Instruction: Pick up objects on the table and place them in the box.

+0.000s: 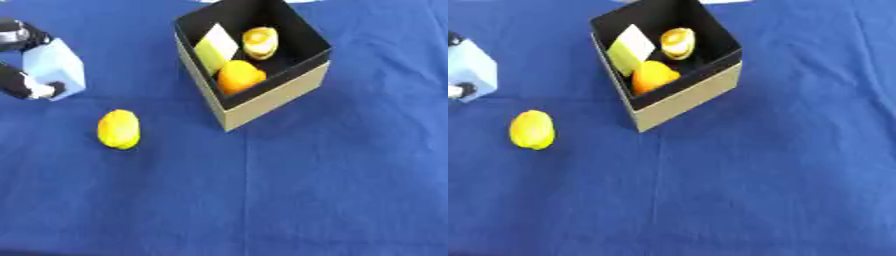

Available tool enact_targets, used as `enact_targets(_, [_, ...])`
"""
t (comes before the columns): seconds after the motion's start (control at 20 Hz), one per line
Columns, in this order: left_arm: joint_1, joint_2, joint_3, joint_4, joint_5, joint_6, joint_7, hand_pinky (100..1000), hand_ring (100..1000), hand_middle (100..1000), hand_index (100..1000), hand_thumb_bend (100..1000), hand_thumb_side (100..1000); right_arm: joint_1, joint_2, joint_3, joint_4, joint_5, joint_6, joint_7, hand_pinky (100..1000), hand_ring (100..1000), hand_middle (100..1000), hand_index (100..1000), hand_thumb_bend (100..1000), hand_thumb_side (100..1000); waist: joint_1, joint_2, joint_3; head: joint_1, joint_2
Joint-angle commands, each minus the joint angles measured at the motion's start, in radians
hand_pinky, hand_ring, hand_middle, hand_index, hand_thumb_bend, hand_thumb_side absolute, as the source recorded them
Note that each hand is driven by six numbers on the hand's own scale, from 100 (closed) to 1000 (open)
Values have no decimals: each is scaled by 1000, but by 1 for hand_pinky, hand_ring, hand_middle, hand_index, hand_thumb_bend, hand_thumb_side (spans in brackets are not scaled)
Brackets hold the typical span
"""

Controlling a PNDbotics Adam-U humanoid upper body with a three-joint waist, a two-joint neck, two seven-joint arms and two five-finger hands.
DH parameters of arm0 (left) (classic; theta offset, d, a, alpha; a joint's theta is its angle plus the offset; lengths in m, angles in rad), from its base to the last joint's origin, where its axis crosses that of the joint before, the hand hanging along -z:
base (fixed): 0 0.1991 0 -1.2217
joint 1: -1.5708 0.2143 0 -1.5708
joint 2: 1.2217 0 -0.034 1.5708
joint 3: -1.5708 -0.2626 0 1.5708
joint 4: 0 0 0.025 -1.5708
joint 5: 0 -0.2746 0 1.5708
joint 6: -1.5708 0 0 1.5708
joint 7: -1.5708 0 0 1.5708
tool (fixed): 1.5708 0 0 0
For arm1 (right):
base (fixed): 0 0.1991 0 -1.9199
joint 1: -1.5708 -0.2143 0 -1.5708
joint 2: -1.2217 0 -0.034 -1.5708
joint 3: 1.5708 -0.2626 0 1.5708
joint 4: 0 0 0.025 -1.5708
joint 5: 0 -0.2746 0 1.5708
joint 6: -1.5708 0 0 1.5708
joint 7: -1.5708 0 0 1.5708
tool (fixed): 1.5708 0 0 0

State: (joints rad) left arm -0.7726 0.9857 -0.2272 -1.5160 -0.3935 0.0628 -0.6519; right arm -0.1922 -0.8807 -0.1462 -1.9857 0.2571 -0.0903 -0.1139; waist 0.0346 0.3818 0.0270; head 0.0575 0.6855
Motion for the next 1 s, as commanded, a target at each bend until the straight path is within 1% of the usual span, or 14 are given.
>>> enact_targets(0.05, [-64, -10, -11, -41, 20, 4, -25, 794, 726, 672, 795, 167, 321, 0, 0, 3, -14, -34, -9, -4, 783, 745, 696, 756, 131, 310, 4, -26, -5, -2, -2])
enact_targets(0.1, [-85, -25, -18, -45, 22, 6, -31, 794, 725, 671, 795, 163, 323, 0, 10, 9, -14, -48, -11, -7, 782, 743, 695, 754, 100, 357, 7, -27, -8, -2, -3])
enact_targets(0.25, [-146, -72, -38, -50, 20, 4, -48, 793, 724, 669, 794, 158, 330, -3, 52, 26, -14, -98, -22, -25, 778, 738, 691, 752, 100, 417, 17, -29, -18, -2, -5])
enact_targets(0.4, [-204, -125, -53, -42, 21, 2, -59, 791, 722, 667, 793, 163, 342, -7, 89, 44, -14, -120, -30, -35, 774, 734, 686, 747, 100, 425, 27, -29, -32, 1, -8])
enact_targets(0.6, [-268, -192, -72, 1, -3, -3, -67, 793, 723, 668, 795, 193, 361, -36, 123, 79, -14, -118, -61, -14, 774, 734, 686, 746, 100, 422, 37, -27, -67, 14, -19])
enact_targets(0.7, [-290, -220, -77, 34, -26, -10, -68, 794, 724, 670, 796, 210, 375, -56, 134, 96, -14, -117, -82, 5, 775, 734, 686, 746, 100, 411, 44, -24, -93, 30, -26])
enact_targets(0.85, [-319, -257, -81, 89, -68, -25, -61, 800, 729, 676, 797, 235, 380, -76, 148, 115, -14, -114, -109, 29, 774, 733, 686, 745, 100, 418, 53, -15, -126, 48, -36])
enact_targets(1.0, [-344, -287, -88, 137, -114, -47, -58, 806, 736, 685, 802, 264, 388, -85, 154, 123, -14, -109, -128, 38, 774, 733, 685, 745, 100, 417, 60, -9, -145, 61, -41])
